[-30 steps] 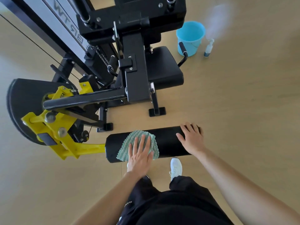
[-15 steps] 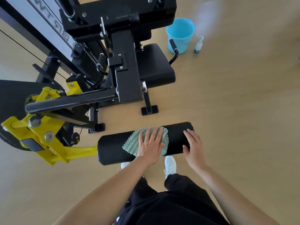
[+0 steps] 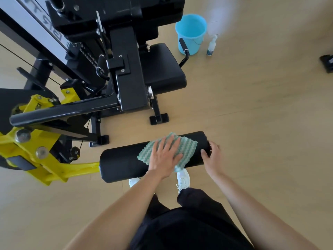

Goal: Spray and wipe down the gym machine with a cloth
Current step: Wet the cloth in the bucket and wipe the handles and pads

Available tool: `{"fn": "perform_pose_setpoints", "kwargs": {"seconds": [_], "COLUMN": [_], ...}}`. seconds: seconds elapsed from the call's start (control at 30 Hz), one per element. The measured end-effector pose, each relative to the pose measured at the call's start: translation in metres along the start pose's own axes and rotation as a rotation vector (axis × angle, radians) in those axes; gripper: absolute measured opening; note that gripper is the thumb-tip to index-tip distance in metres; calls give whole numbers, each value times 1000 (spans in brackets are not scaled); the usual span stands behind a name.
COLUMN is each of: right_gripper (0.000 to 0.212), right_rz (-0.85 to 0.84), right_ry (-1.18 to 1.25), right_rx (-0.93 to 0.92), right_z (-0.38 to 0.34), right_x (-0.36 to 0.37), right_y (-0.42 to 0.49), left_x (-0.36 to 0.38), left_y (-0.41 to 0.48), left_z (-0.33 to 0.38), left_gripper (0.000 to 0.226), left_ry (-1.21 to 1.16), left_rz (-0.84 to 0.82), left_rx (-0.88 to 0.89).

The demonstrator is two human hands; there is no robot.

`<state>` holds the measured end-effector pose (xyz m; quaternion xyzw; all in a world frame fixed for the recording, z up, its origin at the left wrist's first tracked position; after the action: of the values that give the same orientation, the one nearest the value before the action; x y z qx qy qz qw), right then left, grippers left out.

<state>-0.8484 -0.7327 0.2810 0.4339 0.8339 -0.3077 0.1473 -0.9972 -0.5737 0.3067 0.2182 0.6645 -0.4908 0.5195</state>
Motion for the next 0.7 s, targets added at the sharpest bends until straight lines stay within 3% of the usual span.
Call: {"fn": "perform_pose_setpoints", "kwargs": {"seconds": [0.27,0.4,0.5,0.7], "right_gripper": [53,55,55,52], "right_rz": [137,146,124,56], "right_ry": [-14,-15,12,103], "right_rx": [59,110,121,98], "right_z": [-22,-21,-22,-15], "right_x": [18,21,18,5], "right_y": [-8,-9,-9,-5], "left_x": [36,41,34,12], "left_y": [-85,-96,-81,-26], "left_z": [-154,-177,-159,-66], "left_gripper": [67,69,63,56], "left_ry": [-199,-339,-315,-229], "left_rz": [-20,-102,-120,-125], "left_rx": [-600,-813,-808,-451]}}
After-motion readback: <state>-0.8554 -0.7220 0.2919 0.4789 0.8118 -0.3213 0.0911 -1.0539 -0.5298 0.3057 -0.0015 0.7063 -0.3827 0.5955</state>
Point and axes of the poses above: each hand's wrist, its own y-axis towards the middle knuckle, its own x-axis out of the palm, z = x × y, the point moved 6 cm from there along y, towards the middle knuckle, and after that the axes turned 10 degrees about y, right-handed, at the moved point
